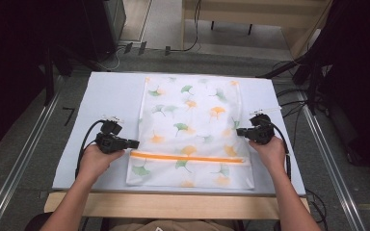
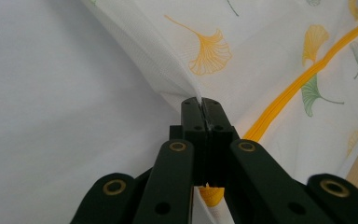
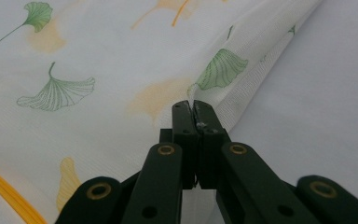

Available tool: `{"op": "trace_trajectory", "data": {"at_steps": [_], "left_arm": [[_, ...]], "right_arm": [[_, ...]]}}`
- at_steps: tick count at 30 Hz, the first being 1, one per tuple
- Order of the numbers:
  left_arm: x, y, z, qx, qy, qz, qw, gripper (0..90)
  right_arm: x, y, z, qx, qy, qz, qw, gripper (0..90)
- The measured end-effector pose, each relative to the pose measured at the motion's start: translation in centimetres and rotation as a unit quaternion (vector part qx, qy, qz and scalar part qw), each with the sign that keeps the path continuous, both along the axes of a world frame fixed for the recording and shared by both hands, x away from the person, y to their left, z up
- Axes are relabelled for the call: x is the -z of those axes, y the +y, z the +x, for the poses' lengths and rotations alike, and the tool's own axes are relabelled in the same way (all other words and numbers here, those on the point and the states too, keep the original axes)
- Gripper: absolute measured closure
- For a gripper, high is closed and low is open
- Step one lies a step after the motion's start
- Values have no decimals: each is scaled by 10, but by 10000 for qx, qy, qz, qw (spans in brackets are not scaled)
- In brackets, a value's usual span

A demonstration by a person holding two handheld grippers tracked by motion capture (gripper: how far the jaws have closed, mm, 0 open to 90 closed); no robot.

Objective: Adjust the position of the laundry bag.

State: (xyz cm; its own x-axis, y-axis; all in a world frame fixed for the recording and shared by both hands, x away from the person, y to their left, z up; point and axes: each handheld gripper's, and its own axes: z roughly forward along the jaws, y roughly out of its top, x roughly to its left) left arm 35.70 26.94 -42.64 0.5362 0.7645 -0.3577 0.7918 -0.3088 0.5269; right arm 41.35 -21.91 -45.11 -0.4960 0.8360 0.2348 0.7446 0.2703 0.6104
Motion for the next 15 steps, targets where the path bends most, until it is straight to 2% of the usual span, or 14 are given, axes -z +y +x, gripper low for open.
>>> {"op": "trace_trajectory", "data": {"at_steps": [1, 7, 11, 15], "left_arm": [[-1, 7, 0, -86, -13, 14, 10000, 900], [-1, 22, -2, -226, 4, 169, 9996, 900], [2, 28, -1, -314, 14, 151, 9994, 900], [3, 32, 1, -351, 15, 229, 9991, 900]], "right_arm": [[0, 7, 1, -64, 21, -10, 10000, 900], [0, 25, 6, -215, -18, -26, 9998, 900], [1, 32, 8, -283, -31, 11, 9996, 900], [1, 36, 10, -294, -32, 25, 9996, 900]]}}
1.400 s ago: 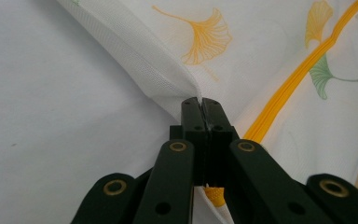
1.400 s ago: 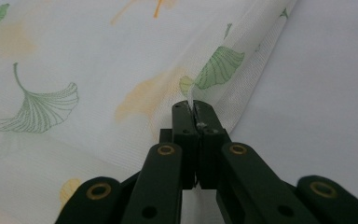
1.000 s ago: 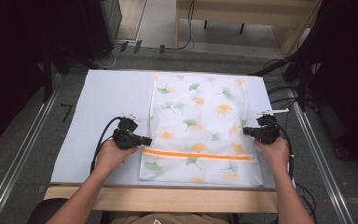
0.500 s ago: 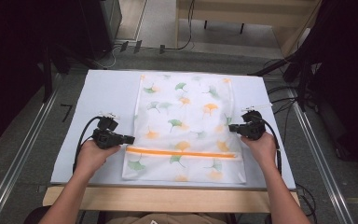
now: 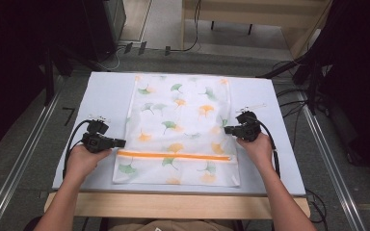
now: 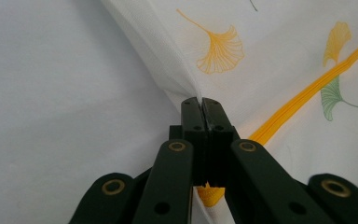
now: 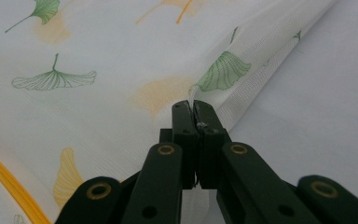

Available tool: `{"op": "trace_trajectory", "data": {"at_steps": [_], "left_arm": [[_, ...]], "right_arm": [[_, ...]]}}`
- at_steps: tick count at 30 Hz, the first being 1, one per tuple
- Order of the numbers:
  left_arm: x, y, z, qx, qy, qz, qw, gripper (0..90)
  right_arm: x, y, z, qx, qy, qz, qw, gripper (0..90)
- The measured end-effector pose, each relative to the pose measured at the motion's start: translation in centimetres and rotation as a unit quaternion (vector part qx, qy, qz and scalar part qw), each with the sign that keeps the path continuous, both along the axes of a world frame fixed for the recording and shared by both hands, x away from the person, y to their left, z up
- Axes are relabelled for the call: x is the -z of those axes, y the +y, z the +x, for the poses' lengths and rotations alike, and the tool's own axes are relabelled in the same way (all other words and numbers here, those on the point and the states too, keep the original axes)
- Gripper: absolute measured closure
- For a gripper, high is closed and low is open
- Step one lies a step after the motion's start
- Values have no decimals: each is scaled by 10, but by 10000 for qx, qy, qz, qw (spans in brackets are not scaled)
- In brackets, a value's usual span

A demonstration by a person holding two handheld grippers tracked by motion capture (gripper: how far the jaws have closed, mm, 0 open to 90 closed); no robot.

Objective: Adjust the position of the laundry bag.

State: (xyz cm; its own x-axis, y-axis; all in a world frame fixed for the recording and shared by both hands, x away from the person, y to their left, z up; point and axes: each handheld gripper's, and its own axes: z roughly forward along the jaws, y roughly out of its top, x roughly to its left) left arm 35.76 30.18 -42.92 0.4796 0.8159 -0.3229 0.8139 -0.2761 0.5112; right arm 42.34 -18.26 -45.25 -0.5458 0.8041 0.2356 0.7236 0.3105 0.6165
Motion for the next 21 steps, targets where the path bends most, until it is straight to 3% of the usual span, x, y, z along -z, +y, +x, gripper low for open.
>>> {"op": "trace_trajectory", "data": {"at_steps": [3, 5, 7, 8, 10, 12, 16, 21], "left_arm": [[2, 0, 1, -21, 64, -27, 10000, 900], [2, 0, 1, -19, 172, -198, 9997, 881], [0, -1, 0, -1, 170, -260, 9995, 764], [-1, -1, 0, 13, 118, -179, 9998, 764], [-3, 0, -2, -45, 3, -200, 9998, 647], [-6, -1, -3, -18, -99, -165, 9998, 575], [-10, -6, -7, 84, -249, -179, 9995, 479], [-14, -12, -8, 162, -325, -162, 9992, 436]], "right_arm": [[1, 2, 1, -16, -10, -105, 9999, 896], [3, 3, 1, -23, -3, -236, 9997, 874], [3, 1, 1, -26, -28, -248, 9997, 830], [3, 0, 2, -11, -22, -211, 9998, 793], [1, -3, 1, 65, -100, -228, 9997, 683], [0, -6, 0, 56, -104, -157, 9998, 650], [-5, -10, -3, 73, -98, 1, 9999, 616], [-7, -11, -7, 40, -140, 37, 9999, 599]]}}
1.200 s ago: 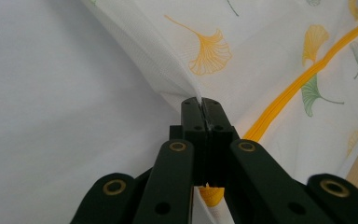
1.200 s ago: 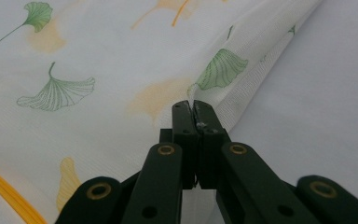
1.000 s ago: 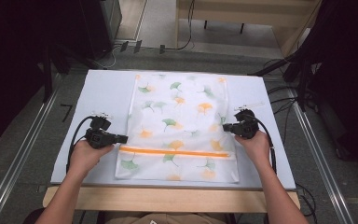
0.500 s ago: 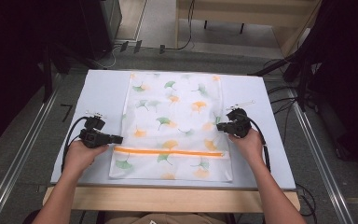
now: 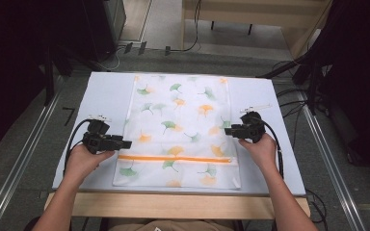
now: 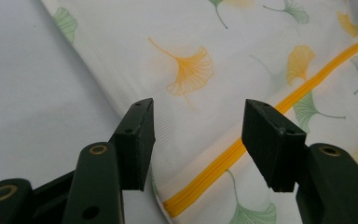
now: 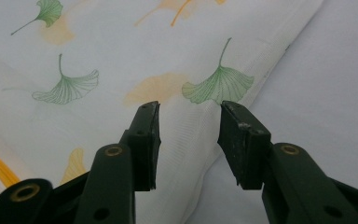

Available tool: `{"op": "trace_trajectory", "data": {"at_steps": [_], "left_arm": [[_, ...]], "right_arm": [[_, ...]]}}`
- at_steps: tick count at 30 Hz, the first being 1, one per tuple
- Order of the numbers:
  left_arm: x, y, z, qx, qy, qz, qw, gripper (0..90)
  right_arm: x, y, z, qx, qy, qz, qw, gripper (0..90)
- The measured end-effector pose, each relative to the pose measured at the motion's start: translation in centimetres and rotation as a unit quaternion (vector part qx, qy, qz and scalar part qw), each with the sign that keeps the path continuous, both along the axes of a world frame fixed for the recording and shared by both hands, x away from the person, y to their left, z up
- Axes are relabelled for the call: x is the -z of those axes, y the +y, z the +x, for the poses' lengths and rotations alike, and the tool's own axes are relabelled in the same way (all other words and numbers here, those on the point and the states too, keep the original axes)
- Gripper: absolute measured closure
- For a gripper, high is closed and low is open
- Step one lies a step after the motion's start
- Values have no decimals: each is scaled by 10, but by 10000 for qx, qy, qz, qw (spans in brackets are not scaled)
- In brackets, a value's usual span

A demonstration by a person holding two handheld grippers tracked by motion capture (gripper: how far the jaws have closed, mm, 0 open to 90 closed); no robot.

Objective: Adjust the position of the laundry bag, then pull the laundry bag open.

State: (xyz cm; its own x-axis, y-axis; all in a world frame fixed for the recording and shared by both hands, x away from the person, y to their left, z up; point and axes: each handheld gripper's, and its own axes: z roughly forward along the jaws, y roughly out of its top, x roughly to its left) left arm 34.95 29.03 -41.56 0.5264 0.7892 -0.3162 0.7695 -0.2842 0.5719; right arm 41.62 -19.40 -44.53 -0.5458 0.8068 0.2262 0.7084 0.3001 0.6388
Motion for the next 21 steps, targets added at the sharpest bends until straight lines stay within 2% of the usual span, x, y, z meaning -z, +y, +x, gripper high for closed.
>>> {"op": "trace_trajectory", "data": {"at_steps": [3, 11, 13, 18, 21], "left_arm": [[-1, -6, 0, 113, 3, 56, 9999, 425], [-4, -18, 2, 146, 53, 36, 9999, 396], [-5, -24, 2, 304, 43, 58, 9995, 383], [-7, -34, 1, 481, -30, 31, 9988, 365], [-9, -39, 1, 586, -74, -15, 9983, 350]], "right_arm": [[-3, -3, -6, -36, -23, 53, 10000, 587], [-9, -12, -20, -14, -28, 74, 10000, 581], [-11, -18, -26, 31, -53, 118, 9999, 580], [-13, -26, -36, 100, -67, 190, 9997, 577], [-12, -31, -47, 88, -65, 218, 9997, 578]]}}
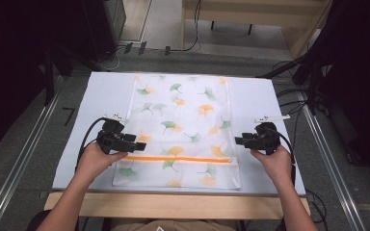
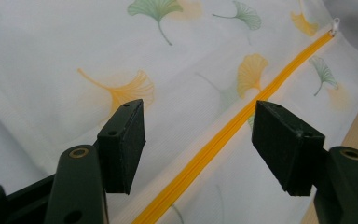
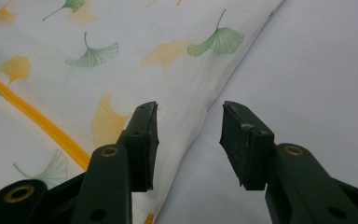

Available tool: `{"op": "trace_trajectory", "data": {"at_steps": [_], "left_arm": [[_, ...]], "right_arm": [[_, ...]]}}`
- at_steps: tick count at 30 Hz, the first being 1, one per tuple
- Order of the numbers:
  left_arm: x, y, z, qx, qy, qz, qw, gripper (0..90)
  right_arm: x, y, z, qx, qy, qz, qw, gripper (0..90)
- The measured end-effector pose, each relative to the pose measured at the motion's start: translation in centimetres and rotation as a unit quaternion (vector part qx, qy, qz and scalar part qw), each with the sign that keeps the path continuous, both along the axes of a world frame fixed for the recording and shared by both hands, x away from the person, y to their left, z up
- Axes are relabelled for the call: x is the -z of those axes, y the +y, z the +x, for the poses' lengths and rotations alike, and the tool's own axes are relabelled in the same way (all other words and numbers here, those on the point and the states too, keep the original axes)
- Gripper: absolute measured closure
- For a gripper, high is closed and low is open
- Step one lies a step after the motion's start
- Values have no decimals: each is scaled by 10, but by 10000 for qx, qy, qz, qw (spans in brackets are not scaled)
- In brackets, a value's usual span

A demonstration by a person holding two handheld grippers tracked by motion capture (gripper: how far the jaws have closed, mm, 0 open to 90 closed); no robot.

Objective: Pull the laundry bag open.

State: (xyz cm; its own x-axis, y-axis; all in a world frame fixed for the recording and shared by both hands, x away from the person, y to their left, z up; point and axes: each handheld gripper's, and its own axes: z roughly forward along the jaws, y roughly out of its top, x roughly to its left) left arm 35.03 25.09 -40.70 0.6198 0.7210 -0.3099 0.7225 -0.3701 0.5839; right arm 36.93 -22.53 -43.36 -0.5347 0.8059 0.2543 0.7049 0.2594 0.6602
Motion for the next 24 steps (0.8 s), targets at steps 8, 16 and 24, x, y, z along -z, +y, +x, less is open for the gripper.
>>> {"op": "trace_trajectory", "data": {"at_steps": [8, 16, 24], "left_arm": [[-2, -12, 0, 174, -118, -58, 9998, 348], [-4, -30, 0, 417, -171, -45, 9990, 351], [-4, -43, 4, 558, -164, -86, 9983, 362]], "right_arm": [[2, -3, -15, -64, -39, -13, 10000, 575], [5, -3, -28, -64, 43, -57, 10000, 574], [10, -6, -42, -105, 40, -87, 9999, 568]]}}
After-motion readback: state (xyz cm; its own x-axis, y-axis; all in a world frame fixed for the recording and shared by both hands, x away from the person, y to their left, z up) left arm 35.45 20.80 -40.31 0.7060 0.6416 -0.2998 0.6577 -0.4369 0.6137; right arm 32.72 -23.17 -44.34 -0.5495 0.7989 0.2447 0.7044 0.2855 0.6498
